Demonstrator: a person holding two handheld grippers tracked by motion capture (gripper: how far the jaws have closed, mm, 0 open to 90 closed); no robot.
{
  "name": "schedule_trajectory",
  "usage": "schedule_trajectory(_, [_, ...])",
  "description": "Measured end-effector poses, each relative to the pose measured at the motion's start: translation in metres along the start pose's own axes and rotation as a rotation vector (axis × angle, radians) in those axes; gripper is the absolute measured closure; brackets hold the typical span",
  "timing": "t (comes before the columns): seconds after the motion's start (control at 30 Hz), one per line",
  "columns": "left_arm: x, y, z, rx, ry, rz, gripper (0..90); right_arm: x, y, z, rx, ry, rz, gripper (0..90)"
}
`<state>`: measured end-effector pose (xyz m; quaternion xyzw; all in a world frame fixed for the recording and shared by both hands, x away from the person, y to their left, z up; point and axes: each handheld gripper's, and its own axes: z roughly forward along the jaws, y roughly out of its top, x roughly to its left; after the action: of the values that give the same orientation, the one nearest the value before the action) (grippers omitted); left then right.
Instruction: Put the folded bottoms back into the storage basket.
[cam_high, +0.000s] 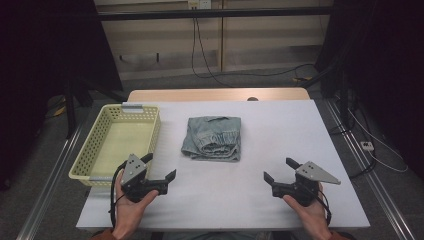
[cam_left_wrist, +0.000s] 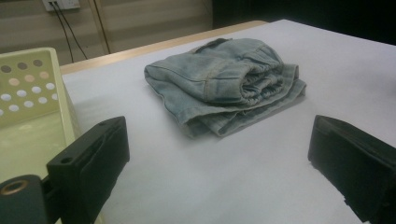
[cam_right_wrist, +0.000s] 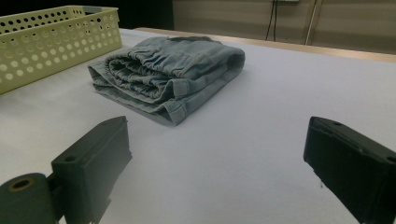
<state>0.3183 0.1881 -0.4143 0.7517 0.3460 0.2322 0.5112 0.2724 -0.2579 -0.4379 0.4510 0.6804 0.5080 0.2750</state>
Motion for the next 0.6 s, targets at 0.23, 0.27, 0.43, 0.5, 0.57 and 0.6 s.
schedule_trajectory(0.23, [0.000,0.002,0.002,0.005,-0.023,-0.020,5.1,0.000,0.000,0.000,0.006,0.009,0.007,7.4])
schedule_trajectory(0.27, [-0.001,0.002,0.002,0.007,-0.023,-0.017,5.1,0.000,0.000,0.000,0.007,0.008,0.006,7.4])
schedule_trajectory(0.43, [-0.004,0.003,0.005,0.017,-0.026,-0.002,4.6,0.000,0.000,0.000,0.009,0.011,0.012,7.4])
schedule_trajectory(0.5, [-0.006,0.003,0.005,0.022,-0.035,-0.007,4.6,0.000,0.000,0.000,0.011,0.012,0.008,7.4])
schedule_trajectory(0.57, [-0.007,0.003,0.004,0.036,-0.043,-0.015,4.7,0.001,0.000,-0.001,0.011,0.018,0.002,7.3])
schedule_trajectory(0.6, [-0.011,0.003,0.006,0.062,-0.011,0.001,5.7,0.001,0.000,-0.001,0.009,0.023,0.000,7.3])
